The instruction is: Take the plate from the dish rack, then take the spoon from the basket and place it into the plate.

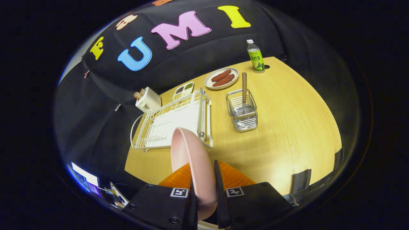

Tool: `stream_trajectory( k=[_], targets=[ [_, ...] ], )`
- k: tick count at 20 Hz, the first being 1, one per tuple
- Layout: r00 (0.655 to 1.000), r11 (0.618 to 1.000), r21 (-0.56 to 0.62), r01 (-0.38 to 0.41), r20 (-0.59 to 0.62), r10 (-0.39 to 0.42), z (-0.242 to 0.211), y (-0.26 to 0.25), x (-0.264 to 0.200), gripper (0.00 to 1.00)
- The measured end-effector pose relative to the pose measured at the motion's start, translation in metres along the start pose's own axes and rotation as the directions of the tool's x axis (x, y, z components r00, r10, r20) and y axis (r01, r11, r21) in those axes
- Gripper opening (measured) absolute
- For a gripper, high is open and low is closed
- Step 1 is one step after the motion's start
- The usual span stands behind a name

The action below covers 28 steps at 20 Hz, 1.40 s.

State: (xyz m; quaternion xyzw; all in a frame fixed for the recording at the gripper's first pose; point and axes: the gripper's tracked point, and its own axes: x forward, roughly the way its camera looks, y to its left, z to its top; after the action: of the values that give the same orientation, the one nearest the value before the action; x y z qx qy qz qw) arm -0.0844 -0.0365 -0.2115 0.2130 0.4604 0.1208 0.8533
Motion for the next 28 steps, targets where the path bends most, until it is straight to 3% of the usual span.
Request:
stream_trajectory(
  k=[10,13,15,18,20,21,24,28],
  targets=[
    [0.965,0.991,0.094,-0.096,-0.236,0.116,-0.031,-0.074,0.056,0.28],
    [0.967,0.995,0.077,-0.061,-0.243,0.078,-0.031,-0.093,0.068,0.33],
    [0.977,0.999,0.040,-0.036,-0.211,0.043,-0.024,-0.104,0.069,0.41],
    [0.985,0.999,-0.035,-0.020,-0.171,0.014,-0.011,-0.115,0.071,0.62],
    [0.993,0.996,-0.091,-0.017,-0.115,0.006,0.009,-0.121,0.069,0.91],
    [0.997,0.992,-0.127,-0.010,-0.077,0.000,0.022,-0.123,0.069,0.98],
    [0.997,0.969,-0.247,0.028,0.077,-0.009,0.070,-0.121,0.056,0.99],
    [0.960,0.935,-0.349,0.057,0.277,0.045,0.133,-0.094,0.039,0.98]
  ],
)
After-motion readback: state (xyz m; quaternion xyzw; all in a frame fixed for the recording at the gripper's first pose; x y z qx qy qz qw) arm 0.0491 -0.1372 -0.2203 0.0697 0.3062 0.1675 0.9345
